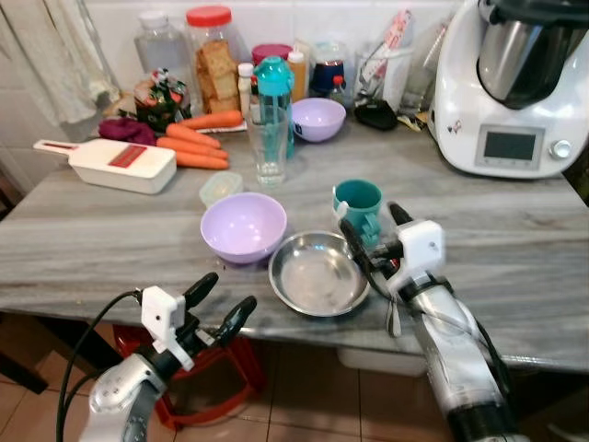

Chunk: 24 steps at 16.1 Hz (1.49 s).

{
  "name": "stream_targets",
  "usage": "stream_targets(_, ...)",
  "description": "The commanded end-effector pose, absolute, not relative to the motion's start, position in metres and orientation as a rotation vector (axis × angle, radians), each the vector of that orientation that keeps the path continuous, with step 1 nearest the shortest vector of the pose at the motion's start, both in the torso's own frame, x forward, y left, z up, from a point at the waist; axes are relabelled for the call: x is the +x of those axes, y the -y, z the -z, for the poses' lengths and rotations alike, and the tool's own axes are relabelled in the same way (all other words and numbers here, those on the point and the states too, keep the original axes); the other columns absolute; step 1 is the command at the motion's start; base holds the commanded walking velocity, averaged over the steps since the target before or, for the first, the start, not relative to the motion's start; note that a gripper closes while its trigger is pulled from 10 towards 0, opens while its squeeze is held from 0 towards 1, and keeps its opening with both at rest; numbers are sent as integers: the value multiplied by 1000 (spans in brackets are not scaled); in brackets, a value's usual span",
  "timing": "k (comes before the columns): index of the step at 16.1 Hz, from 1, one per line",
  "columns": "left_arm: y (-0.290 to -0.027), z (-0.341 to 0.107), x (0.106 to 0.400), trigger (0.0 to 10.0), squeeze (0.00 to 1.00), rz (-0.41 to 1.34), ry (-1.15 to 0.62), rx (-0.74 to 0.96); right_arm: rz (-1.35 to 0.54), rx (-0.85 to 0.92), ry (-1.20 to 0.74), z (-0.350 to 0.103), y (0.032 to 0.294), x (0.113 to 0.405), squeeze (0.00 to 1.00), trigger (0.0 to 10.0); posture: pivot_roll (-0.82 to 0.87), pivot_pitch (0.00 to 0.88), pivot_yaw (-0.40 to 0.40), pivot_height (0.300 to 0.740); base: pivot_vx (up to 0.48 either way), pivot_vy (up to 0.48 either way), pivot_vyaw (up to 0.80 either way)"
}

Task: Setting the table

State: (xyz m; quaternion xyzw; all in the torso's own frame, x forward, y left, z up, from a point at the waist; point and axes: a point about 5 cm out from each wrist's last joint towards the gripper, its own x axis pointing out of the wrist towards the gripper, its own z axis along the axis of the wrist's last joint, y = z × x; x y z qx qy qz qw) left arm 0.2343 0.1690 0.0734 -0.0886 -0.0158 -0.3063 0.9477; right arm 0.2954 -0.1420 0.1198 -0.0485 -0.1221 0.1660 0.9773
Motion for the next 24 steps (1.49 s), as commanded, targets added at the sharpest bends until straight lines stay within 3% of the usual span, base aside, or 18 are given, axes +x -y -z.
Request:
stream_targets(1, -164, -80, 235, 10000, 0, 613, 46, -161, -306, -107, 266, -125, 142, 290, 0, 10000, 10, 0, 35, 740, 0, 0, 0)
stream_targets(6, -155, -87, 239, 10000, 0, 478, 40, -116, -154, -95, 249, -127, 153, 261, 0, 10000, -24, 0, 49, 740, 0, 0, 0)
stream_targets(11, -159, -93, 267, 10000, 0, 267, 4, -42, -87, -54, 176, -119, 161, 243, 0, 10000, -27, 0, 52, 740, 0, 0, 0)
stream_targets(24, -159, -94, 273, 10000, 0, 214, -21, -22, -98, -52, 138, -118, 160, 245, 0, 10000, -23, 0, 43, 740, -38, 0, 80)
